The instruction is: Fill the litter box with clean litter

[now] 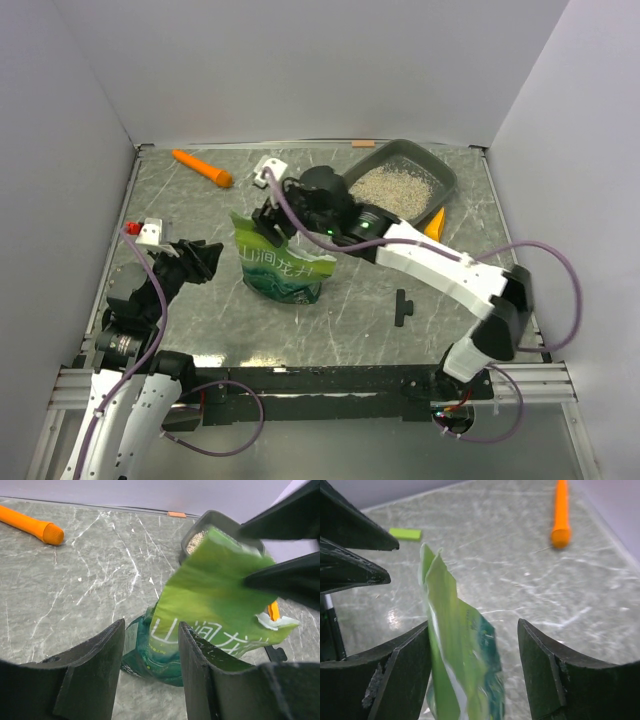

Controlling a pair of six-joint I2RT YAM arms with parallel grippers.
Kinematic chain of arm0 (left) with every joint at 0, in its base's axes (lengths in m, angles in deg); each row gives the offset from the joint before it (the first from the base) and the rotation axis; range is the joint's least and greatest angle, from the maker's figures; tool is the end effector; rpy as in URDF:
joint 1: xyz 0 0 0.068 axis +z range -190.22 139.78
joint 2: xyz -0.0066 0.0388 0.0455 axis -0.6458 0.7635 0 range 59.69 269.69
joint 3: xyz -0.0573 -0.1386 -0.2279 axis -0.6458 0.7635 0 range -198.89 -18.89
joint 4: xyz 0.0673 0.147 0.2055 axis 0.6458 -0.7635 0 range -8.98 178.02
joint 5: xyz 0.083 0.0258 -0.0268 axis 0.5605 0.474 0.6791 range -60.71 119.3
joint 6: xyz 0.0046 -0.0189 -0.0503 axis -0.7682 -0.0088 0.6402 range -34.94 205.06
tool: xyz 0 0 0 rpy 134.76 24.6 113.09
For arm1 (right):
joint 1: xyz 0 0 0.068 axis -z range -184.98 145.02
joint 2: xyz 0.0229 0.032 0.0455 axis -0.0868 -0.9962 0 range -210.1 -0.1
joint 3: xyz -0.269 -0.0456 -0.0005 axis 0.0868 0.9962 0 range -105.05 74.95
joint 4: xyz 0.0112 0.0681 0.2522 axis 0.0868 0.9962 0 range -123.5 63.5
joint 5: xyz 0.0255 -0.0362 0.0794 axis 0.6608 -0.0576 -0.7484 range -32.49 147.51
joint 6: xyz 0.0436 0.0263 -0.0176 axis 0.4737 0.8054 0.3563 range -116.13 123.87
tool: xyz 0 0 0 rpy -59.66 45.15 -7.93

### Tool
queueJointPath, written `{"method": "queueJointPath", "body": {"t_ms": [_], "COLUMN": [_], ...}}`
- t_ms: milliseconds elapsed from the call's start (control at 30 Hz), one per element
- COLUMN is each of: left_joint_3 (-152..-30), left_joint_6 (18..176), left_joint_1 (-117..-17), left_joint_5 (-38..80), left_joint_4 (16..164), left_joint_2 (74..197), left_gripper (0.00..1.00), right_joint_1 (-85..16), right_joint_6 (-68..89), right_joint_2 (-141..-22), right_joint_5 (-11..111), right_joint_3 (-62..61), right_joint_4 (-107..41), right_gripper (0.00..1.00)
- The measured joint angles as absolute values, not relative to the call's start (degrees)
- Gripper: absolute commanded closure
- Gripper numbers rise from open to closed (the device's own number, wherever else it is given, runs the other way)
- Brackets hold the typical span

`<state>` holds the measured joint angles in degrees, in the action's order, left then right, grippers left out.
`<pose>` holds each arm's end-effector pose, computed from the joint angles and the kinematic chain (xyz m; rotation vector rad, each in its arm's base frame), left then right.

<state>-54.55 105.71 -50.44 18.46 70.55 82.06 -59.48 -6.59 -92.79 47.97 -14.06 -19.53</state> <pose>0.1063 -0.0260 0.3207 -0.0051 1.6732 -0.5646 0.2186 0.3167 0.3883 -1.1349 1.5637 0.6779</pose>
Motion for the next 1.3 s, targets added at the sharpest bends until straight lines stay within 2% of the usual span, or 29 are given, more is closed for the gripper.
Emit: {"method": "queueJointPath", "body": {"t_ms": [167, 267, 300, 333, 567, 900, 1300], "left_joint_3": [-54.55, -54.55, -54.55, -54.55, -54.55, -54.53, -54.53], "left_joint_6": [105.73, 105.73, 105.73, 105.73, 105.73, 105.73, 105.73], "left_joint_1": [-50.44, -50.44, -50.44, -50.44, -50.44, -50.44, -50.44], "left_joint_5": [17.96, 17.63, 17.55, 17.48, 17.13, 17.15, 17.15], "left_joint_4": [70.55, 70.57, 70.57, 70.55, 70.55, 70.52, 70.48], "left_joint_2": [81.97, 81.91, 81.91, 81.91, 81.91, 81.91, 82.23], "left_gripper": [0.48, 0.48, 0.48, 0.48, 0.48, 0.47, 0.46], "right_joint_1": [-58.06, -55.46, -54.69, -53.97, -50.61, -49.32, -49.32], "right_joint_6": [-7.11, -7.22, -7.31, -7.42, -7.31, -7.07, -6.0], "right_joint_2": [-81.79, -74.23, -72.48, -71.28, -69.75, -76.0, -78.82], "right_joint_5": [51.79, 52.12, 51.9, 51.75, 45.5, 32.51, 28.05], "right_joint_3": [-7.57, -2.04, -0.71, 0.19, 3.82, 3.99, 4.12], "right_joint_4": [-19.79, -20.14, -19.99, -19.75, -17.06, -14.87, -15.2], "right_gripper": [0.3, 0.59, 0.87, 0.99, 1.0, 1.0, 1.0]}}
